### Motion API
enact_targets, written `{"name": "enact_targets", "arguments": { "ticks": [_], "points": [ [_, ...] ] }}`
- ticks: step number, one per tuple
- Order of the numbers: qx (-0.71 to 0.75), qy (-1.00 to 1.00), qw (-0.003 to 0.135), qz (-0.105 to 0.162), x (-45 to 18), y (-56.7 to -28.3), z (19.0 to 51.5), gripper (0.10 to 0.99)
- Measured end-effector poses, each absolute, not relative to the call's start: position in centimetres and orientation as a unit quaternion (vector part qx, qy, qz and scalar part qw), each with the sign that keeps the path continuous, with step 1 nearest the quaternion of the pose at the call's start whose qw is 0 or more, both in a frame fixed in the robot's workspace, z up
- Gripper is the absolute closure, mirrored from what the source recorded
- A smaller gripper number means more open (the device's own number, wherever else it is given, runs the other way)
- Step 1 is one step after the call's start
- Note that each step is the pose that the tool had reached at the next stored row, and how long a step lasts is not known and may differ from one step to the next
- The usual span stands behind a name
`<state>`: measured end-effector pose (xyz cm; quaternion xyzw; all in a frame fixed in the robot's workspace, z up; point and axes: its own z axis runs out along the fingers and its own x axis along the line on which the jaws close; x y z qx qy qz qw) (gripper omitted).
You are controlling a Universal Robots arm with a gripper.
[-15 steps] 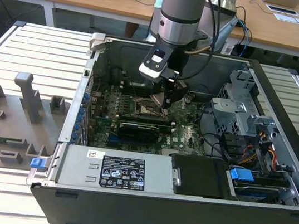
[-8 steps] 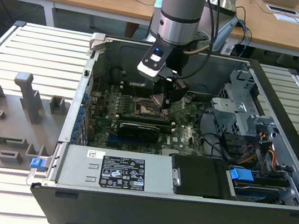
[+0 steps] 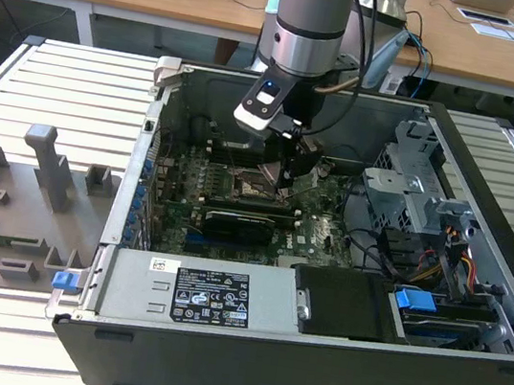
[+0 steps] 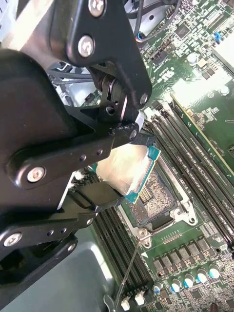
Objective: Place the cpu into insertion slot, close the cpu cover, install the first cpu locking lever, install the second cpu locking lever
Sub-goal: 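Place the cpu into insertion slot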
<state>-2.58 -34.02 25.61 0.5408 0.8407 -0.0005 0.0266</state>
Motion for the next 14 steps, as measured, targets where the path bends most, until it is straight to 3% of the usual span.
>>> {"name": "enact_targets", "arguments": {
  "ticks": [14],
  "points": [
    [0.594, 0.803, 0.034, -0.014, -2.58, -34.02, 25.61, 0.541]
  ]
}}
